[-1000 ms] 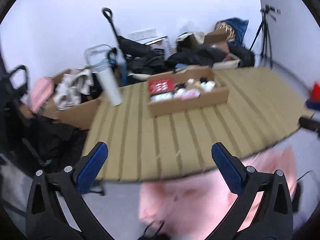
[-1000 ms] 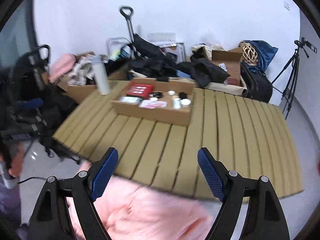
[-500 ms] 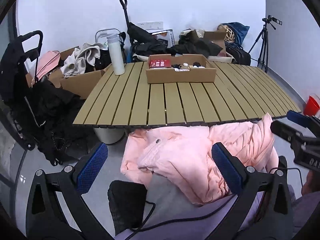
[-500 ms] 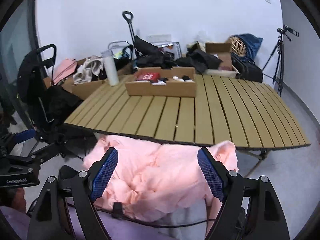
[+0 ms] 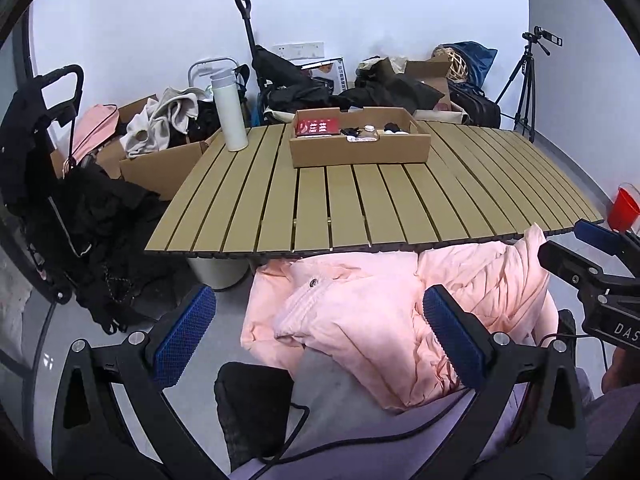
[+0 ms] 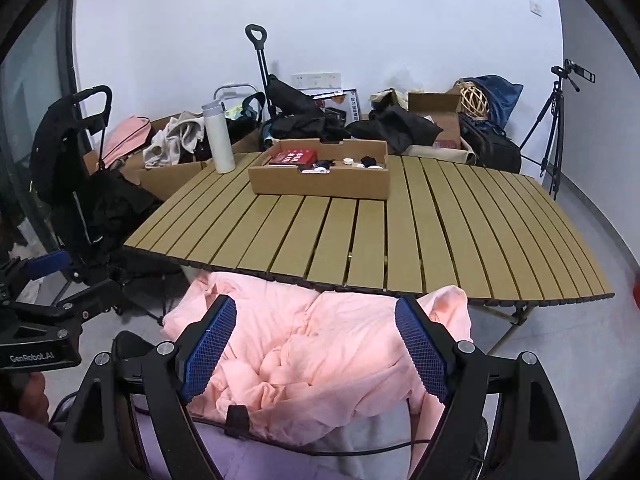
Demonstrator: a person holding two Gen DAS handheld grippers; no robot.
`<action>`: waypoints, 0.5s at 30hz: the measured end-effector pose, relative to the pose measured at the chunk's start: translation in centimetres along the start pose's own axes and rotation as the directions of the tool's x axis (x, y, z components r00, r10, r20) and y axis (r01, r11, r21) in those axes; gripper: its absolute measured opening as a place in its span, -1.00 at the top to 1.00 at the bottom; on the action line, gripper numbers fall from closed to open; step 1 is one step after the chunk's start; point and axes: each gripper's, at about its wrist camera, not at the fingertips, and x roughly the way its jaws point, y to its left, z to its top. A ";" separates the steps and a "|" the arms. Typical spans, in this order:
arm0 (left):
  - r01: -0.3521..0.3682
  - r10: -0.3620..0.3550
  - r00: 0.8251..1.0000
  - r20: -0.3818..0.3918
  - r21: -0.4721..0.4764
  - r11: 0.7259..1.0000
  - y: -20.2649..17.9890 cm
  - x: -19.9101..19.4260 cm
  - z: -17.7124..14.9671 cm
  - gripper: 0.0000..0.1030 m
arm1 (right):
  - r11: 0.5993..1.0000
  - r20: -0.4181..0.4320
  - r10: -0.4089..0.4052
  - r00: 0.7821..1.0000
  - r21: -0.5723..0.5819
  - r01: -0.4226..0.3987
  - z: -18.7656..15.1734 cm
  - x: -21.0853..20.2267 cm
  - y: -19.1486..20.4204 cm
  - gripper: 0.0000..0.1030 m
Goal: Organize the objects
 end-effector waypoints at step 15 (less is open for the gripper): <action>-0.004 0.005 1.000 -0.007 0.006 1.000 -0.1 0.1 0.0 -1.00 | 1.000 -0.009 0.005 1.000 0.012 -0.005 -0.1 0.2 0.0 -0.65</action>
